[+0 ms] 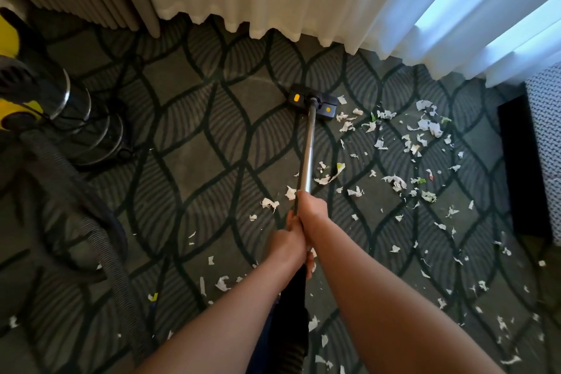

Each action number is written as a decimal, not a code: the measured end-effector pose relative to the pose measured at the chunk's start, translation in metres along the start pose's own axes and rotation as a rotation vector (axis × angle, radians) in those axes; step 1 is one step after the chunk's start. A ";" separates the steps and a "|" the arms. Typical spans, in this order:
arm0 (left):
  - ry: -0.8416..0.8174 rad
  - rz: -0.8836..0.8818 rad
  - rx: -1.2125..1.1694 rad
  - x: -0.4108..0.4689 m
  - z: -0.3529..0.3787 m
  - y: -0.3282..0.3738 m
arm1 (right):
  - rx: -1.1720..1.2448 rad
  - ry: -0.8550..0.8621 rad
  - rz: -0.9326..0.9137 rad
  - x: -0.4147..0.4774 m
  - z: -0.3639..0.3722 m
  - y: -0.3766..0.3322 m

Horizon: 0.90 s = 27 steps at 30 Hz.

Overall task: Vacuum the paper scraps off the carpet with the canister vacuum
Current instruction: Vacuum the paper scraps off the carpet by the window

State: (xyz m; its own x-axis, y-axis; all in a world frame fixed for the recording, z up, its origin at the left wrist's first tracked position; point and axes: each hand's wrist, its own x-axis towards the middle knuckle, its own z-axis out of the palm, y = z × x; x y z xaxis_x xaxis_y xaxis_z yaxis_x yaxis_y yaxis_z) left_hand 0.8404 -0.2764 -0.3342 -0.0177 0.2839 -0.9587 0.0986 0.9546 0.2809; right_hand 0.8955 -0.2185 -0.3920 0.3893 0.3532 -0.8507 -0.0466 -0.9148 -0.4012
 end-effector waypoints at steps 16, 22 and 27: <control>-0.048 -0.040 -0.002 -0.014 -0.030 -0.078 | 0.114 -0.077 0.130 -0.045 0.011 0.069; -0.062 -0.022 0.067 -0.019 -0.045 -0.116 | 0.121 -0.094 0.142 -0.067 0.016 0.103; -0.075 -0.013 0.066 -0.027 -0.046 -0.141 | 0.119 -0.092 0.127 -0.080 0.013 0.126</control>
State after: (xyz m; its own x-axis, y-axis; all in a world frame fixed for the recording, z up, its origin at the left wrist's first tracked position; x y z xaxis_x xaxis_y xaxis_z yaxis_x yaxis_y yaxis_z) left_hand 0.7808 -0.4145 -0.3460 0.0550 0.2619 -0.9635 0.1638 0.9495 0.2674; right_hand 0.8463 -0.3593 -0.3790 0.2879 0.2575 -0.9224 -0.2005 -0.9256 -0.3210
